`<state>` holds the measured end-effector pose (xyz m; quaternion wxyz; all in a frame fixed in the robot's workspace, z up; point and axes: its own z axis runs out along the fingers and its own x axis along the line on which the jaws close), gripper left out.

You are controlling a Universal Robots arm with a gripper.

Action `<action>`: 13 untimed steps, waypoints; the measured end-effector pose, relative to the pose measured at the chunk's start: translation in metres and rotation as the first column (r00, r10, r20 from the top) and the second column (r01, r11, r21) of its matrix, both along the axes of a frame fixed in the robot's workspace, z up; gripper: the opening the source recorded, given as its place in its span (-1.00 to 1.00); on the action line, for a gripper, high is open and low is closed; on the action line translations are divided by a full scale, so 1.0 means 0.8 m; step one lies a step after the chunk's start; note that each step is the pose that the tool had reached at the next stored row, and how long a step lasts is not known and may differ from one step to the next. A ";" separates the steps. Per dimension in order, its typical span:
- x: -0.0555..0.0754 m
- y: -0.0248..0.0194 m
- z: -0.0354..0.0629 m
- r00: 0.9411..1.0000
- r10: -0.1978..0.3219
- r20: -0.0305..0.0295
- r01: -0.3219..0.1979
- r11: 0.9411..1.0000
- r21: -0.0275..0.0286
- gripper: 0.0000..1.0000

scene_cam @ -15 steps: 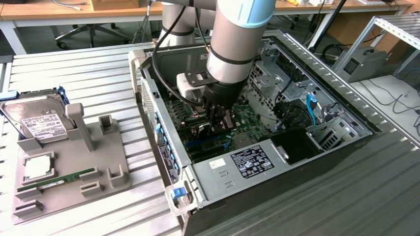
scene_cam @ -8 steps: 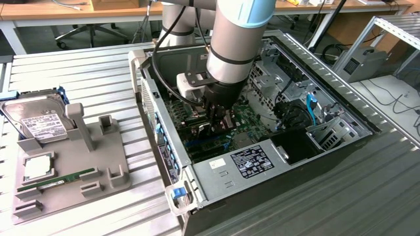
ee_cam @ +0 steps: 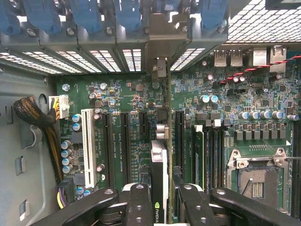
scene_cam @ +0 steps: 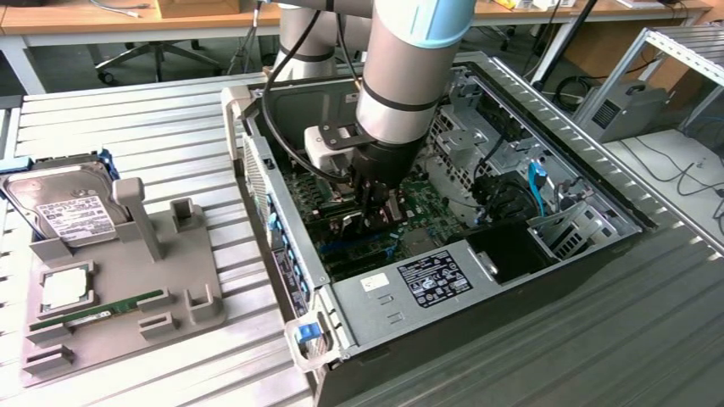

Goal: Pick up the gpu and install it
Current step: 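Insert the gpu into the slot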

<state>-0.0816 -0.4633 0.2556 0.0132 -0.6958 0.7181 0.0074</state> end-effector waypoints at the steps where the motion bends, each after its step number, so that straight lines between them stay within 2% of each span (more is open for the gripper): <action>1: 0.000 0.0000 0.000 1.000 0.000 0.000 0.000 1.000 0.000 -0.46; 13: 0.000 0.0000 0.000 1.000 0.000 0.000 0.000 1.000 0.000 -0.46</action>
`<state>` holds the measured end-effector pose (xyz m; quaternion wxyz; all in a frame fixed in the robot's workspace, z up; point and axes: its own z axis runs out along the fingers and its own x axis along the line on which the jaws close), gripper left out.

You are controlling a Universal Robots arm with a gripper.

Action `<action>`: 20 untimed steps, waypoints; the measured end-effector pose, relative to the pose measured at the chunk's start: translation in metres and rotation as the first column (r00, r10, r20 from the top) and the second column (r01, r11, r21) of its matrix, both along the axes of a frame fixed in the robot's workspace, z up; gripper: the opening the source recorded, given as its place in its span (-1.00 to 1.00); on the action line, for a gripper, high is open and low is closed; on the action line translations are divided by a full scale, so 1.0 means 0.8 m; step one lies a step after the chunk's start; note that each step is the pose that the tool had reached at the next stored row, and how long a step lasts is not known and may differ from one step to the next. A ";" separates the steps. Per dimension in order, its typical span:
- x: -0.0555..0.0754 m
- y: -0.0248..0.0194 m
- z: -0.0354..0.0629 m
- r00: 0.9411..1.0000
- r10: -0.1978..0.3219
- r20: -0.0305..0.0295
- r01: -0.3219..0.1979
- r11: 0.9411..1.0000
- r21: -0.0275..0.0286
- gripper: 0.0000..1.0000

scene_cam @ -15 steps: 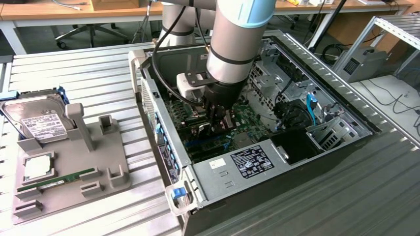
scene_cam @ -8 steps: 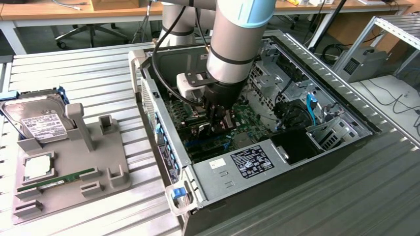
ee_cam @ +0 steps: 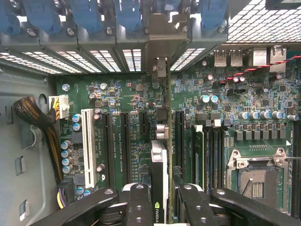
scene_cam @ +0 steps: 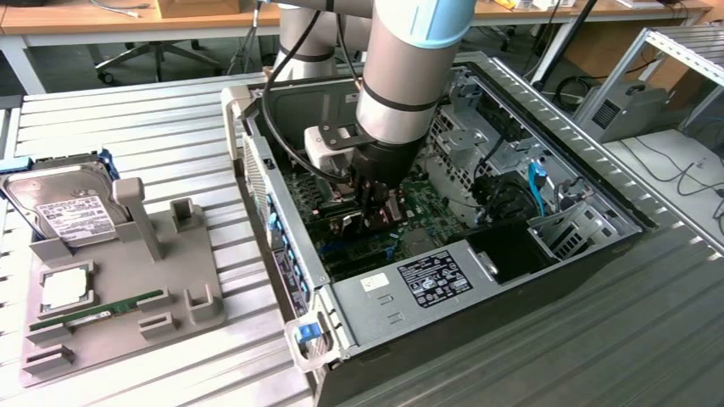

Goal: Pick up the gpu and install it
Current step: 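Insert the gpu into the slot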

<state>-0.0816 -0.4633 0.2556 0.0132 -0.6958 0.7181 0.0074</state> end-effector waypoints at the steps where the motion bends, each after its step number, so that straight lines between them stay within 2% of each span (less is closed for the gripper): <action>1: 0.000 0.0000 0.000 1.000 0.000 0.000 0.000 1.000 0.000 -0.46; 10: 0.000 0.0000 0.000 1.000 0.000 0.000 0.000 1.000 0.000 -0.46; 13: 0.000 0.0000 0.007 1.000 0.000 0.000 0.000 1.000 0.000 -0.46; 16: 0.000 0.0000 0.006 1.000 0.000 0.000 0.000 1.000 0.000 -0.46; 20: -0.001 0.0000 0.004 1.000 0.000 0.000 0.000 1.000 0.004 -0.46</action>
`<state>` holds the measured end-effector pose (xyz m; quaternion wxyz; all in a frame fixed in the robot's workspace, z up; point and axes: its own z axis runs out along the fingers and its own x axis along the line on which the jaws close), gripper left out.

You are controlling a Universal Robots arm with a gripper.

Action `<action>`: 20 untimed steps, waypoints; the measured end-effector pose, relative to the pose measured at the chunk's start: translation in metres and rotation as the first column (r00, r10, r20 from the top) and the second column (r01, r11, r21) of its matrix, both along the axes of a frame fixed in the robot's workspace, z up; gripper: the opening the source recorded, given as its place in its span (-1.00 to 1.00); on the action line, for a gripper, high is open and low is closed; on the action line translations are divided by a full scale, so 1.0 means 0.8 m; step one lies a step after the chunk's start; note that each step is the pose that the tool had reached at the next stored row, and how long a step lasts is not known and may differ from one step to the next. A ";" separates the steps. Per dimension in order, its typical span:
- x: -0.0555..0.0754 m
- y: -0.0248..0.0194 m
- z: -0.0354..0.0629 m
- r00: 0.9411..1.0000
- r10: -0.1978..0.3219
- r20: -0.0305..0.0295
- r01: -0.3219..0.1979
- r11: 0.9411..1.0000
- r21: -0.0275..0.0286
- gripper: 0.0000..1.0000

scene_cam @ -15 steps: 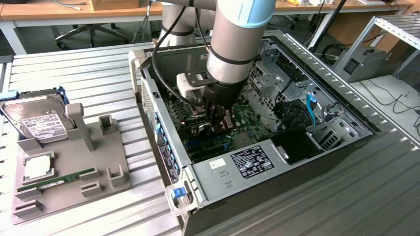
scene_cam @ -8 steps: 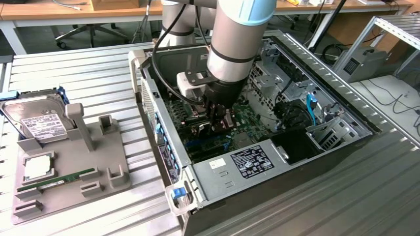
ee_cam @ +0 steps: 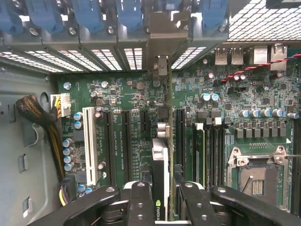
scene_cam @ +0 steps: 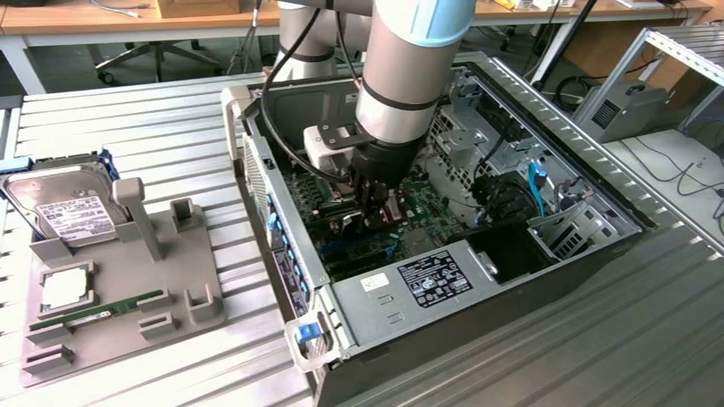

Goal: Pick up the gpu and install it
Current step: 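Insert the gpu into the slot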

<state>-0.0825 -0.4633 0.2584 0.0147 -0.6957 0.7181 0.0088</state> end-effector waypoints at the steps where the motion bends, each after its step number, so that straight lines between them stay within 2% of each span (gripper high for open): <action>1: 0.000 0.0000 0.000 1.000 0.000 0.000 0.000 1.000 0.000 -0.46; 3: 0.000 -0.0002 0.000 1.000 0.000 0.000 0.000 1.000 0.014 -0.46; 4: 0.000 -0.0001 0.000 1.000 0.000 0.000 0.000 1.000 0.016 -0.46; 10: 0.000 -0.0002 0.003 1.000 0.000 0.000 0.000 1.000 0.016 -0.46; 11: 0.000 -0.0003 0.003 1.000 0.000 0.000 0.000 1.000 0.017 -0.46; 12: 0.000 -0.0004 0.002 1.000 0.000 0.000 0.000 1.000 0.022 -0.46; 13: 0.000 -0.0003 0.003 1.000 0.000 0.000 0.000 1.000 0.023 -0.46; 20: 0.000 -0.0004 0.000 1.000 0.000 0.000 0.000 1.000 0.023 -0.46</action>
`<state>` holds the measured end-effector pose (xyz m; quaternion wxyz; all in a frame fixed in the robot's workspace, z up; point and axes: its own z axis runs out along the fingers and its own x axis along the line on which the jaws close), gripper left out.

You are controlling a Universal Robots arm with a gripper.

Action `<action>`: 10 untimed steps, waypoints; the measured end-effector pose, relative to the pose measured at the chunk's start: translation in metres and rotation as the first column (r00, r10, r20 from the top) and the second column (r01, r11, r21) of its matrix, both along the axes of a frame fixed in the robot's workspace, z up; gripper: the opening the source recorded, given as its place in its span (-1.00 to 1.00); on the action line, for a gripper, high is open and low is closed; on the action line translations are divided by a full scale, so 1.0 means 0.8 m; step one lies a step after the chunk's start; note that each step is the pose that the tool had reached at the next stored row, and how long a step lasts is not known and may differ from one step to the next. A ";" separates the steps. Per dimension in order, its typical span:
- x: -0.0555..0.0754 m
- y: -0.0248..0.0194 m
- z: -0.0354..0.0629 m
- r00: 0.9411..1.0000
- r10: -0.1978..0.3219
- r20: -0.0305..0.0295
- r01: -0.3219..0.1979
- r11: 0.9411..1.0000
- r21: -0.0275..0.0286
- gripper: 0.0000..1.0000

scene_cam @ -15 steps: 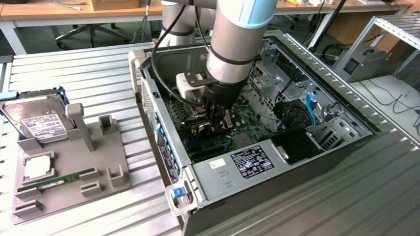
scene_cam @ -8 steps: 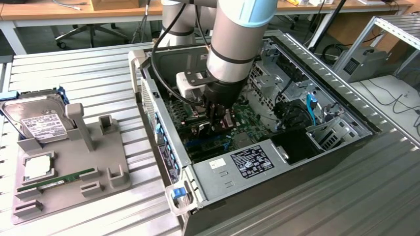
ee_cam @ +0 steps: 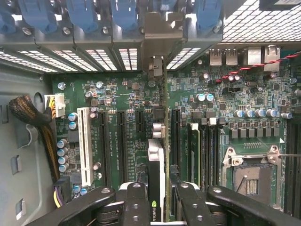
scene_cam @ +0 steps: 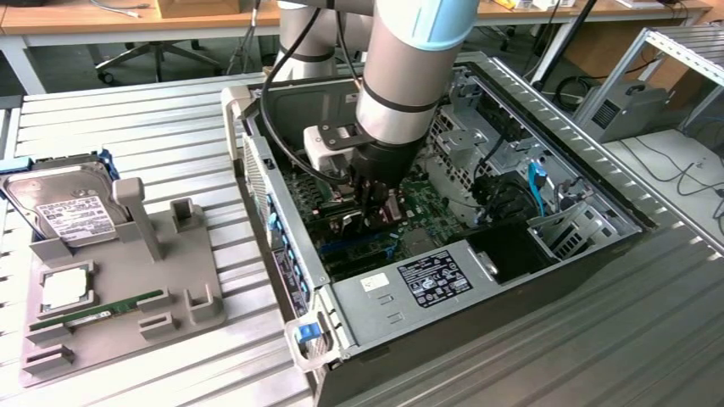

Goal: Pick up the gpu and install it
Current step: 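Insert the gpu into the slot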

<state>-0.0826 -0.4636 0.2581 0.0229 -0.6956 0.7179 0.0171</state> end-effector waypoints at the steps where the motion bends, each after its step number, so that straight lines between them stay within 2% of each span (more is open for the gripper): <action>1: 0.000 0.0000 0.000 1.000 0.000 0.000 0.000 1.000 0.000 -0.46; 10: 0.000 0.0000 -0.003 1.000 0.000 0.000 0.000 1.000 0.001 -0.46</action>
